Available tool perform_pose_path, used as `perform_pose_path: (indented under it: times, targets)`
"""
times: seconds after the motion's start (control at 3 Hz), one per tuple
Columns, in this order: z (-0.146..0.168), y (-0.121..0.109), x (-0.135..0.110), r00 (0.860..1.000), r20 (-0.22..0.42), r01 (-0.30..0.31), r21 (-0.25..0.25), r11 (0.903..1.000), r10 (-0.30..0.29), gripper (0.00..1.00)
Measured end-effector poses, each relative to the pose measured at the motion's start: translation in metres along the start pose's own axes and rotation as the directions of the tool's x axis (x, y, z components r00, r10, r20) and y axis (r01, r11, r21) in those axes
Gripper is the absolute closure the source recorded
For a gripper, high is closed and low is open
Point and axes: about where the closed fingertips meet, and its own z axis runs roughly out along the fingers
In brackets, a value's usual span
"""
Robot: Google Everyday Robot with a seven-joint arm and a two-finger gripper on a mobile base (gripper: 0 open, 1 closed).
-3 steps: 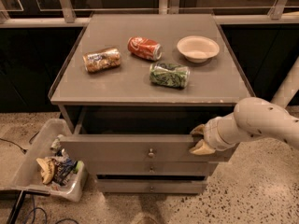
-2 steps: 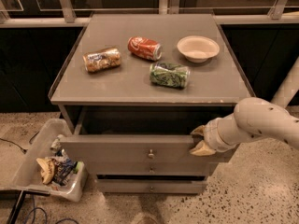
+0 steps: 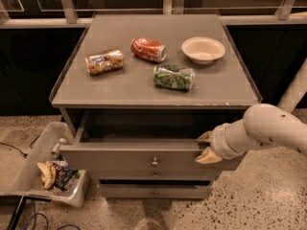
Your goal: Open top drawer
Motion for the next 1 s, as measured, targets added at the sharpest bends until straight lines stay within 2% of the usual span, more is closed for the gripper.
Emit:
perform_pose_path:
  times: [0.33,0.67,1.0]
  targets:
    - [-0.0016,0.0103,0.0046,1.0,0.007,-0.007,0.002,1.0,0.007,1.0]
    - [-0.0036,0.0097,0.0035,1.0,0.007,-0.007,0.002,1.0,0.007,1.0]
    - [-0.0036,0.0097,0.0035,1.0,0.007,-0.007,0.002,1.0,0.007,0.81]
